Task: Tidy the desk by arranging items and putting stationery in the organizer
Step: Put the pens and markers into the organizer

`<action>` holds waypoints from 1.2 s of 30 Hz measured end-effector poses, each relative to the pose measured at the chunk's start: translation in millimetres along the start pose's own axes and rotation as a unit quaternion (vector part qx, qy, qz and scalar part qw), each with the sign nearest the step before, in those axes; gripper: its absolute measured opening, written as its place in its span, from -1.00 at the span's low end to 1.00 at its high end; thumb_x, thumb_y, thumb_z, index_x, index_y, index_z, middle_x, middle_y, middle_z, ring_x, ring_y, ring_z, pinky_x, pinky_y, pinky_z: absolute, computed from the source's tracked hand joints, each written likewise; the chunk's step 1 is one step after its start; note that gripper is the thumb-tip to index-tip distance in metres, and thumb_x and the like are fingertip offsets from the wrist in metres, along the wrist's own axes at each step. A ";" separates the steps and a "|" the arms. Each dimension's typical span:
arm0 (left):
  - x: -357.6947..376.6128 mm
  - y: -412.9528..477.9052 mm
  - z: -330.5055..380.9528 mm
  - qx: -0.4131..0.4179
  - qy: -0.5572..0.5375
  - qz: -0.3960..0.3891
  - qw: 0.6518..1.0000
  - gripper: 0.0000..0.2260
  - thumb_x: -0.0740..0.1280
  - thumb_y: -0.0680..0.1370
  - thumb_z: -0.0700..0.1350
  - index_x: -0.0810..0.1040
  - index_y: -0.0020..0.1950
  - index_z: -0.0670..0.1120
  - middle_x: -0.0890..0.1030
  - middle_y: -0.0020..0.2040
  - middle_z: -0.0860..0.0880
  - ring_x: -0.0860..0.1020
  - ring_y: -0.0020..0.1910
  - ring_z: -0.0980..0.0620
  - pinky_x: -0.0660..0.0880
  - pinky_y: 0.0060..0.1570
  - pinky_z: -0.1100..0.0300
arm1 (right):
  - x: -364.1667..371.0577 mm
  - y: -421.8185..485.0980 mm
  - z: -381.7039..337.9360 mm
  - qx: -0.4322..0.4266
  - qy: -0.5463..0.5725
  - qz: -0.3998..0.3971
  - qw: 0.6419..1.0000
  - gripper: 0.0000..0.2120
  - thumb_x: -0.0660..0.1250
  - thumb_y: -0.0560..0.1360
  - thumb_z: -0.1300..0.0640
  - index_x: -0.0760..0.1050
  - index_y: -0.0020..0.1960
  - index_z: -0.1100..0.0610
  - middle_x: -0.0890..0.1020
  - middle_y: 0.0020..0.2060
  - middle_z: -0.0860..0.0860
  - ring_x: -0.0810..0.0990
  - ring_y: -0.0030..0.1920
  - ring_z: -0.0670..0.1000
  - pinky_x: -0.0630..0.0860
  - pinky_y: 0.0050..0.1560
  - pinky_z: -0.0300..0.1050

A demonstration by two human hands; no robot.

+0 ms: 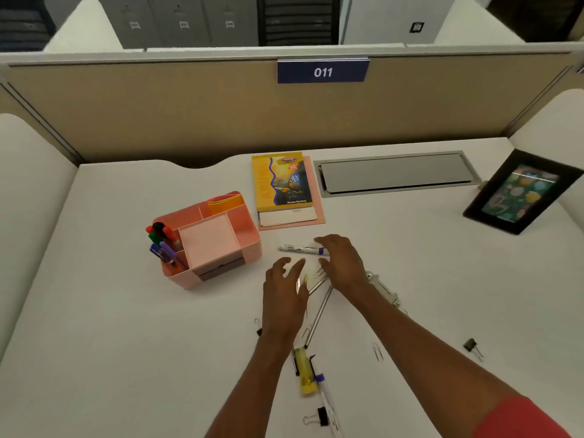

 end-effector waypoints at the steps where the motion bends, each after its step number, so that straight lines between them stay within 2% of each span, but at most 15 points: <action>1: 3.9 2.4 -1.1 -0.001 0.014 -0.007 1.000 -0.58 0.34 0.60 -0.05 0.43 0.45 0.13 0.32 0.50 0.03 0.29 0.46 0.02 0.29 0.40 0.13 | 0.0 3.3 0.6 -0.009 -0.012 0.006 1.000 -0.59 0.37 0.56 0.16 0.46 0.39 0.00 0.51 0.34 0.01 0.44 0.33 0.04 0.37 0.35 -0.10; 5: 10.4 5.4 -6.9 -0.005 0.028 -0.011 1.000 -0.60 0.34 0.61 -0.05 0.44 0.44 0.11 0.34 0.49 0.01 0.30 0.45 0.01 0.29 0.40 0.10 | 0.3 12.4 1.2 -0.013 -0.052 0.024 0.998 -0.72 0.32 0.60 0.16 0.56 0.29 0.02 0.60 0.18 0.03 0.52 0.15 0.02 0.45 0.18 -0.16; 8: 9.3 2.8 -11.6 0.005 0.020 0.000 1.000 -0.63 0.31 0.62 -0.04 0.46 0.43 0.12 0.34 0.47 0.04 0.30 0.42 0.04 0.33 0.39 0.09 | -1.4 10.3 3.6 -0.015 -0.031 0.031 0.999 -0.72 0.32 0.59 0.16 0.56 0.29 0.04 0.60 0.17 0.02 0.52 0.13 0.02 0.44 0.16 -0.16; 13: 3.9 -1.7 -16.7 -0.014 -0.009 0.019 1.000 -0.65 0.27 0.63 -0.01 0.46 0.42 0.14 0.34 0.46 0.08 0.28 0.44 0.07 0.28 0.39 0.12 | -12.7 -1.0 2.9 -0.016 0.105 0.076 0.991 -0.76 0.37 0.57 0.15 0.50 0.23 0.07 0.59 0.13 0.01 0.54 0.10 0.00 0.49 0.15 -0.12; 16: -0.4 -4.0 -19.5 -0.029 -0.014 0.027 0.999 -0.63 0.30 0.62 -0.04 0.44 0.42 0.15 0.35 0.46 0.08 0.28 0.46 0.07 0.26 0.41 0.14 | -26.2 -6.8 -10.6 -0.019 0.218 0.126 0.967 -0.77 0.41 0.55 0.12 0.49 0.18 0.07 0.61 0.05 -0.05 0.56 0.00 -0.10 0.53 0.06 -0.26; 18: -3.9 -8.1 -21.3 -0.036 -0.019 0.030 0.999 -0.62 0.31 0.61 -0.06 0.43 0.43 0.14 0.35 0.46 0.08 0.28 0.45 0.07 0.23 0.39 0.19 | -37.8 -11.8 -26.9 -0.032 0.269 0.150 0.951 -0.77 0.43 0.54 0.10 0.49 0.17 0.08 0.61 -0.02 -0.06 0.59 -0.05 -0.10 0.53 0.00 -0.35; 21: -10.5 -17.2 -23.2 -0.044 -0.021 0.045 0.998 -0.64 0.32 0.61 -0.05 0.45 0.41 0.13 0.37 0.43 0.09 0.30 0.42 0.10 0.23 0.35 0.24 | -54.2 -18.4 -58.2 -0.087 0.305 0.180 0.931 -0.80 0.41 0.56 0.10 0.50 0.14 0.10 0.63 -0.07 -0.05 0.63 -0.07 -0.08 0.56 -0.01 -0.31; 23: -16.9 -26.2 -22.4 -0.035 -0.013 0.052 0.998 -0.70 0.33 0.59 -0.04 0.52 0.32 0.10 0.44 0.30 0.10 0.39 0.31 0.11 0.31 0.25 0.32 | -62.7 -21.9 -79.5 -0.118 0.318 0.197 0.920 -0.80 0.41 0.56 0.12 0.51 0.16 0.13 0.64 -0.07 -0.04 0.64 -0.07 -0.07 0.57 0.00 -0.30; 24: -20.5 -32.6 -19.1 -0.024 -0.007 0.045 0.999 -0.78 0.35 0.58 -0.01 0.56 0.23 0.09 0.49 0.19 0.12 0.46 0.19 0.12 0.36 0.14 0.36 | -65.6 -22.9 -88.9 -0.130 0.322 0.204 0.915 -0.79 0.41 0.56 0.13 0.52 0.17 0.14 0.64 -0.06 -0.03 0.64 -0.07 -0.07 0.57 0.00 -0.29; 26: -23.7 -49.8 -8.1 0.024 0.015 -0.019 0.999 -0.89 0.35 0.55 0.11 0.57 -0.02 0.11 0.54 -0.08 0.16 0.50 -0.08 0.16 0.43 -0.10 0.33 | -69.7 -23.7 -103.7 -0.148 0.324 0.209 0.911 -0.77 0.42 0.56 0.14 0.52 0.19 0.16 0.64 -0.05 -0.01 0.64 -0.06 -0.07 0.57 0.00 -0.30; 27: -20.9 -60.8 -1.8 0.060 0.044 -0.070 0.995 -0.82 0.33 0.53 0.18 0.56 -0.11 0.10 0.53 -0.17 0.15 0.49 -0.15 0.15 0.44 -0.16 0.27 | -70.8 -24.6 -109.5 -0.154 0.325 0.207 0.910 -0.77 0.42 0.56 0.14 0.52 0.19 0.17 0.65 -0.04 0.00 0.64 -0.06 -0.07 0.56 0.00 -0.30; 29: -11.7 -84.6 7.9 0.117 0.132 -0.139 0.974 -0.72 0.32 0.50 0.24 0.57 -0.17 0.04 0.55 -0.22 0.09 0.49 -0.18 0.11 0.42 -0.19 0.20 | -72.6 -27.5 -118.4 -0.163 0.332 0.200 0.907 -0.75 0.42 0.56 0.16 0.52 0.21 0.18 0.65 -0.05 0.01 0.64 -0.06 -0.05 0.56 0.00 -0.29; 31: -1.1 -106.7 9.9 0.158 0.231 -0.154 0.948 -0.71 0.40 0.43 0.22 0.57 -0.27 0.01 0.56 -0.29 0.03 0.53 -0.25 0.03 0.43 -0.25 0.15 | -73.5 -32.5 -123.3 -0.169 0.333 0.196 0.907 -0.74 0.42 0.56 0.16 0.52 0.21 0.19 0.65 -0.05 0.01 0.64 -0.07 -0.05 0.57 0.00 -0.27; 33: 6.7 -121.0 6.7 0.143 0.301 -0.165 0.928 -0.69 0.51 0.29 0.19 0.56 -0.39 0.00 0.55 -0.39 0.02 0.54 -0.35 0.01 0.46 -0.33 0.13 | -73.5 -39.8 -124.6 -0.170 0.335 0.192 0.907 -0.74 0.42 0.55 0.16 0.52 0.21 0.19 0.65 -0.06 0.00 0.64 -0.07 -0.05 0.57 -0.01 -0.26; 36: 14.1 -125.9 0.7 0.101 0.328 -0.135 0.930 -0.69 0.60 0.17 0.15 0.57 -0.41 -0.01 0.56 -0.41 0.02 0.55 -0.37 0.01 0.49 -0.32 0.14 | -74.0 -51.2 -120.4 -0.170 0.328 0.186 0.911 -0.76 0.42 0.56 0.15 0.53 0.20 0.18 0.64 -0.08 -0.02 0.64 -0.09 -0.05 0.58 -0.01 -0.26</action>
Point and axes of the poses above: each hand's wrist, its own y-axis towards the middle knuckle, its own x-axis out of the palm, z = x × y, the point moved 2 cm from there along y, towards the middle knuckle
